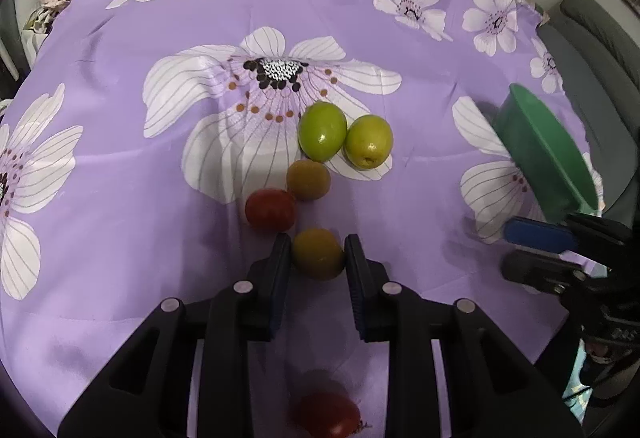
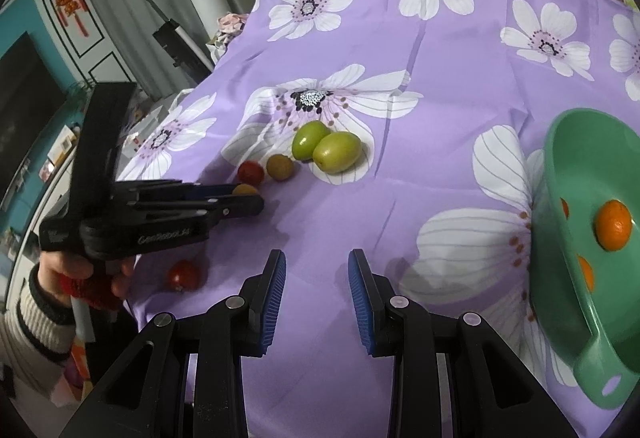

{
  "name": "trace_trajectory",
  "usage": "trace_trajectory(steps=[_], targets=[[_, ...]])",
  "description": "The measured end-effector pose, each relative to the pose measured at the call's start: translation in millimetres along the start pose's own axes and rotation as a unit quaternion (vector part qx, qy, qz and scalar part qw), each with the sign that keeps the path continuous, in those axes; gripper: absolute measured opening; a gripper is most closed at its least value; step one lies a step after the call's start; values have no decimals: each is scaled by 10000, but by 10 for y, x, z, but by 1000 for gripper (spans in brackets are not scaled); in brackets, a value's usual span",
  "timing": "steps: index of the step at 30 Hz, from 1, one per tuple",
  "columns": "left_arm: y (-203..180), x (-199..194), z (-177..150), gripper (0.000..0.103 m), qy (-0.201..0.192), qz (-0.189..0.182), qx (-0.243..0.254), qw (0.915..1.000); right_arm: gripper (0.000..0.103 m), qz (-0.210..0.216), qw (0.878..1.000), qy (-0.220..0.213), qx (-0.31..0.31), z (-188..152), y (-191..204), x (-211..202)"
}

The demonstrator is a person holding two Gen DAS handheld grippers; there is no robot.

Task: Organize fruits
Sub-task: 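Move the left gripper to the small yellow fruit and grasp it, then carry the yellow fruit over the bowl with the left gripper while the right gripper brings the bowl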

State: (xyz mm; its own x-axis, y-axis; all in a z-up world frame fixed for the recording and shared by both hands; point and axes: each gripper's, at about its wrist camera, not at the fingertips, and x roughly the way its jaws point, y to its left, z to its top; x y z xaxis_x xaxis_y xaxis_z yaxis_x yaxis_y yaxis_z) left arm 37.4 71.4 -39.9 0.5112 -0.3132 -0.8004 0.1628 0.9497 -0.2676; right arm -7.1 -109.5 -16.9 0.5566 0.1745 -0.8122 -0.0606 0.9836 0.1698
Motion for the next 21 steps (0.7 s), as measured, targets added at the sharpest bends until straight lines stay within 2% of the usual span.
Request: trace_trajectory(steps=[11,21], targets=[[64,-305,-144,27,-198,-322,-106,9992,32,369,9989,158,-222,340,206,396],[148,-361,-190,27,-241,-434,-169,9986,32,274,9978,539,-257,614,285,879]])
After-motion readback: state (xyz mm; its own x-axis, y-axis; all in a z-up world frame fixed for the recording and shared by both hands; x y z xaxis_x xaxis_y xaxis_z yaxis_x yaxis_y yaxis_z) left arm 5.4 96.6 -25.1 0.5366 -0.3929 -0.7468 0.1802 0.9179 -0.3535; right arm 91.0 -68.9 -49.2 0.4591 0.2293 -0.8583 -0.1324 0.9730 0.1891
